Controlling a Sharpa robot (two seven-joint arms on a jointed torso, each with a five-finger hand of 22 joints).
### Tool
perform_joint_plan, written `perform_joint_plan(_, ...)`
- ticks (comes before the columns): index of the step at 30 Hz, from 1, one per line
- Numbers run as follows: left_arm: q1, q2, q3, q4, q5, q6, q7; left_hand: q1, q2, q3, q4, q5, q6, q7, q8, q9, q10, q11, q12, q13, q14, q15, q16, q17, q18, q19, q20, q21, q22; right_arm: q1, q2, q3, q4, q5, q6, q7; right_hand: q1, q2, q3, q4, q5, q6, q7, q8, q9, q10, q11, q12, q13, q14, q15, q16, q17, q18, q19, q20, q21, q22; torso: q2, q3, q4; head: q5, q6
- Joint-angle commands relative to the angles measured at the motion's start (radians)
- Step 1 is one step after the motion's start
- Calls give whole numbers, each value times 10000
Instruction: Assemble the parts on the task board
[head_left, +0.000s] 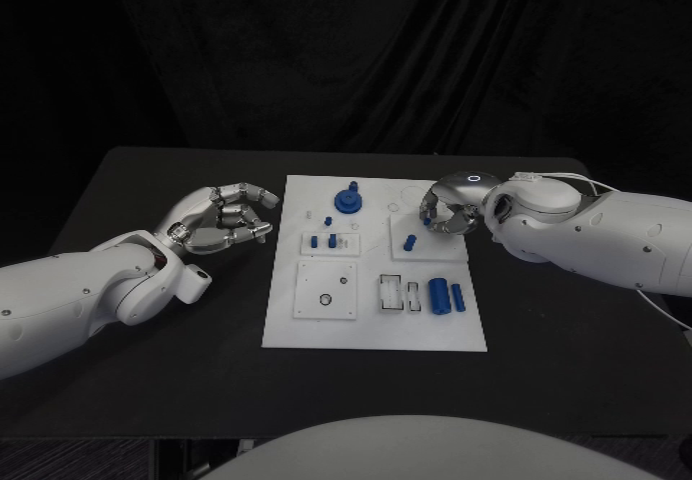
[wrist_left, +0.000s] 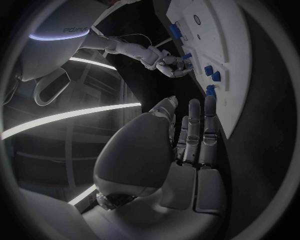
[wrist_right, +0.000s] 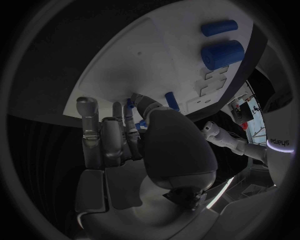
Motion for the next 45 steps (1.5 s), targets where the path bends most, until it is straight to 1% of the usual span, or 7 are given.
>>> perform_joint_plan(1, -30, 23, 8, 2, 75, 185, 1090, 122, 23, -54, -39, 10, 65, -1, -60, -35, -44, 4, 75, -41, -91, -11, -106, -39, 75, -21, 74, -123, -46, -46, 17, 1, -42, -70, 112, -4, -41, 113, 43, -43, 20, 138, 15, 57, 37, 128, -36, -38, -39, 81, 0, 80, 31, -57, 103, -3, 79, 860, -4, -4, -14, 16, -1)
perform_joint_plan(13, -101, 43, 8, -13, 75, 272, 1005, 251, 111, -83, -153, 14, 103, 39, -96, -148, -52, 39, 135, -185, -158, 18, -282, -155, 69, -41, 87, -414, -223, -59, 81, 1, -200, 266, 133, 111, 255, 424, 206, -463, 14, 882, 13, 446, 492, 1084, -264, -337, -486, 207, -197, 146, 76, -106, 290, -189, 433, 931, -10, -4, -6, 23, -1)
perform_joint_plan(26, -146, 66, 8, -25, 75, 333, 964, 271, 146, -109, -187, 12, 121, 53, -109, -196, -56, 60, 151, -257, -189, 41, -368, -210, 59, -56, 98, -547, -304, -60, 187, 2, -260, 316, 33, 234, 165, 338, 127, -518, 9, 850, 62, 398, 575, 1314, -256, -543, -674, 208, -194, 128, 40, -119, 295, -201, 481, 934, -14, -6, -8, 2, -1)
perform_joint_plan(39, -162, 2, 8, -19, 75, 284, 976, 247, 210, -209, -216, 14, 185, 86, -135, -332, -109, 130, 192, -484, -681, 167, -1037, -536, 23, -91, 154, -994, -598, -31, -21, 14, -20, 319, -704, 279, 133, 398, 72, -555, 7, 1114, -49, 529, 770, 1628, -341, -671, -813, 280, -255, 193, 124, -135, 367, -236, 652, 966, -9, -11, -17, 96, -1)
perform_joint_plan(40, -163, -5, 8, -17, 75, 269, 983, 203, 227, -316, -247, 8, 219, 75, -135, -393, -157, 185, 218, -600, -947, 299, -1426, -709, -63, 238, 210, -633, -220, -13, -46, 16, 19, 319, -764, 280, 133, 398, 72, -555, 7, 1114, -49, 529, 770, 1628, -341, -671, -813, 280, -255, 193, 124, -135, 367, -236, 652, 966, -9, -11, -15, 98, -1)
perform_joint_plan(41, -164, -14, 8, -15, 75, 256, 991, 204, 329, -445, -328, 5, 239, 83, -145, -514, -194, 214, 334, -803, -857, 347, -1656, -814, -196, -231, 101, -114, 785, 20, -78, 19, 69, 319, -840, 279, 137, 398, 67, -564, 8, 1130, -57, 539, 788, 1653, -350, -679, -821, 289, -262, 202, 136, -138, 378, -241, 675, 970, -10, -14, -11, 104, -1)
perform_joint_plan(45, -165, -46, 8, -3, 75, 222, 1007, 191, 373, -525, -346, 19, 271, 87, -129, -605, -243, 239, 445, -970, -1258, 410, -1993, -903, -281, -773, 84, -57, 1328, 201, -218, 24, 302, 319, -1067, 254, 133, 398, 55, -568, 7, 1152, -69, 551, 810, 1685, -359, -690, -834, 309, -271, 224, 167, -145, 400, -248, 726, 981, -13, -11, -19, 157, -1)
